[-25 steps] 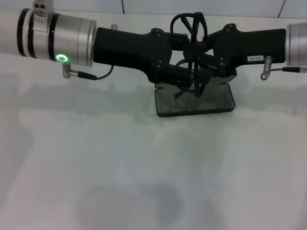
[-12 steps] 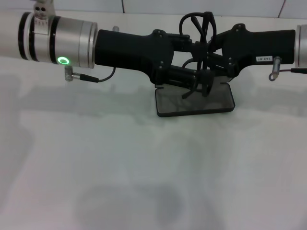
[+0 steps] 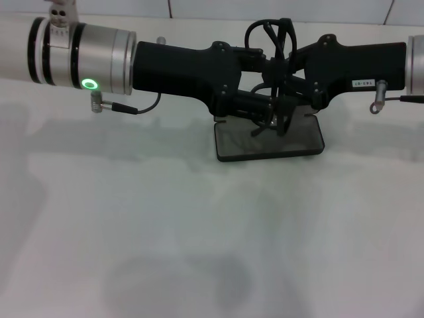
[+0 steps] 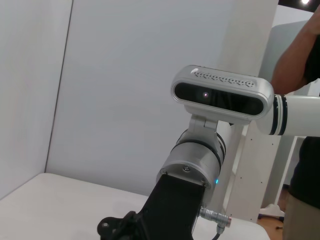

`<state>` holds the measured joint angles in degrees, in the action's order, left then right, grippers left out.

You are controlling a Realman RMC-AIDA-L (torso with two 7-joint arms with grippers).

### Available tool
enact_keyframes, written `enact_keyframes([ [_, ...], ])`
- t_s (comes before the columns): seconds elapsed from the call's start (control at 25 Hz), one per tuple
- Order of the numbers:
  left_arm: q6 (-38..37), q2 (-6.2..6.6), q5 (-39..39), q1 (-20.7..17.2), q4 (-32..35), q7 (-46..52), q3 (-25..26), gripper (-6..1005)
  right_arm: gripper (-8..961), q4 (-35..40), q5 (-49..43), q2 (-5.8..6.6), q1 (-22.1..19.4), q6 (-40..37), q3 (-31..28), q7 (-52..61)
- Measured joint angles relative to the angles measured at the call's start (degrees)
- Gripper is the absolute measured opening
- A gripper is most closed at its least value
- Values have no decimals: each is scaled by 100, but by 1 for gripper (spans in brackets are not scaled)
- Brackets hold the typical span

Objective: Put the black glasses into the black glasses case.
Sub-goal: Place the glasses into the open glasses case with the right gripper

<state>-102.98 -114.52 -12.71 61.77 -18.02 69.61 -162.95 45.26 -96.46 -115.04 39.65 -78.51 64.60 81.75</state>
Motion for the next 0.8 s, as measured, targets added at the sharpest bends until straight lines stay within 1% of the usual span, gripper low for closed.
enact_keyframes([
  [0.24,35,0,-7,0,0,0,0,798,103,1,-33,41,3,28,1,0],
  [0.32,-32,17,-60,-33,-1,-19,0,798,103,1,-129,96,0,105,2,12],
  [0.44,-232,98,-355,-205,-8,-114,0,798,103,75,-329,175,32,104,24,121],
  [0.52,-289,152,-721,-409,-13,-200,1,798,103,403,-759,186,64,70,91,376],
  [0.56,-287,171,-890,-505,-18,-234,0,798,103,718,-1149,162,73,66,144,623],
  [0.64,-249,215,-1268,-706,-26,-281,1,798,104,1472,-2173,48,128,58,346,1220],
  [0.68,-209,227,-1457,-826,-26,-308,0,798,104,1676,-2452,7,165,55,435,1382],
  [0.72,-172,230,-1590,-899,-29,-349,1,798,104,1959,-2982,-32,253,52,662,1679],
  [0.76,-120,220,-1763,-1025,-29,-429,1,798,104,2141,-3324,-63,341,48,865,1889],
  [0.8,-106,212,-1805,-1066,-28,-458,0,798,104,2236,-3630,-65,490,44,1163,2124],
])
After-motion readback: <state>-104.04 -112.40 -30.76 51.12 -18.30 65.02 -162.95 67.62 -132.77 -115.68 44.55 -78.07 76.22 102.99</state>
